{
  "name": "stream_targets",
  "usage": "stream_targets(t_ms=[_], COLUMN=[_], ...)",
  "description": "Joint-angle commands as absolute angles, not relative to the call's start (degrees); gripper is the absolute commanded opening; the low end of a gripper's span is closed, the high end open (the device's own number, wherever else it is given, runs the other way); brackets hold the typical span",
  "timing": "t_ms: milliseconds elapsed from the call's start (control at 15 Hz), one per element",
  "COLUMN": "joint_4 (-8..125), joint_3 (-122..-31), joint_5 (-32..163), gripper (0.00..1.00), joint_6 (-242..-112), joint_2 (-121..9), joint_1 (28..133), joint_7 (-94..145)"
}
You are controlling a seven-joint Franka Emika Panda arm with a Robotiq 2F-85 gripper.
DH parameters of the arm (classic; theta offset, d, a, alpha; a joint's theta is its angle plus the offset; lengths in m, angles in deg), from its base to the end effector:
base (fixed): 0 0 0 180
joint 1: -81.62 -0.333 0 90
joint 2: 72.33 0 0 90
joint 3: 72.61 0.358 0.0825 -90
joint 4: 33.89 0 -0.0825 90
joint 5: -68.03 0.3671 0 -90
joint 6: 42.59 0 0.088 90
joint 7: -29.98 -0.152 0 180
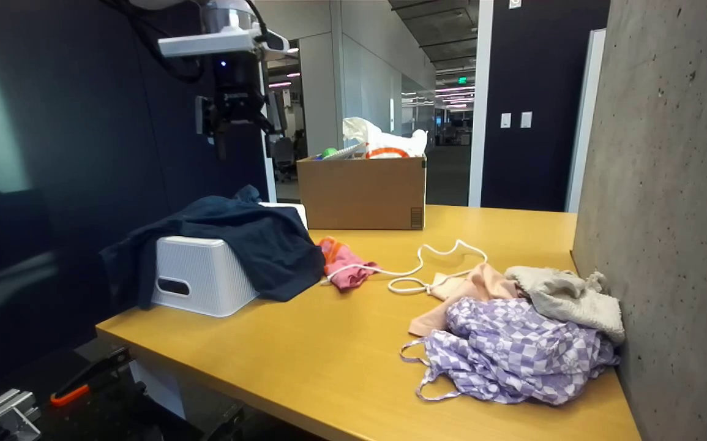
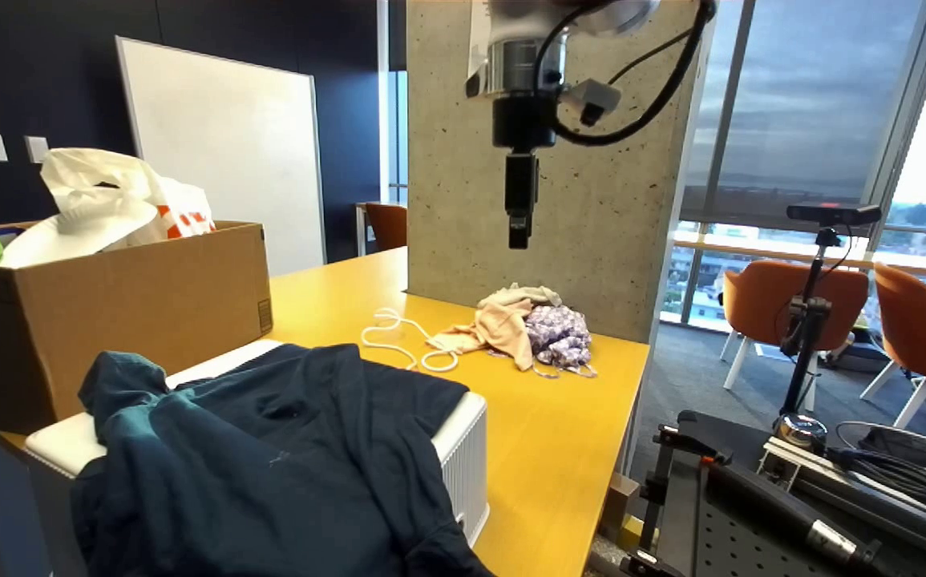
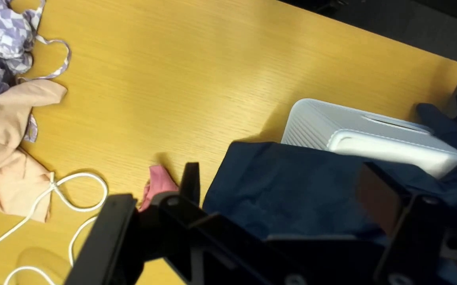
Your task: Put the pink shirt on the organization bin
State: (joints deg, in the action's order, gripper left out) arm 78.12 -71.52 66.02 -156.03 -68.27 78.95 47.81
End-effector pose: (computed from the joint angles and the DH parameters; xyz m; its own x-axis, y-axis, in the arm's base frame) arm 0.5537 0.0325 0.4412 0.9232 0.3807 -0.0531 0.3819 -0.9241 0.0146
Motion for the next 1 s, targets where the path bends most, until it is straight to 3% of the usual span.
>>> stream_targets(t_ms=[0, 533, 933], joint_4=[63.55, 46.45, 30.90], joint_3=[-72.18, -70.31, -67.88], joint_5=[62.02, 61.07, 60.58], gripper=[1.00, 1.00, 1.00], joint_6=[-149.85, -163.70, -166.01], joint_2=[-56.83, -34.52, -17.62], joint_1=[80.98, 85.65, 84.88], joint_7=[53.38, 62.10, 65.85])
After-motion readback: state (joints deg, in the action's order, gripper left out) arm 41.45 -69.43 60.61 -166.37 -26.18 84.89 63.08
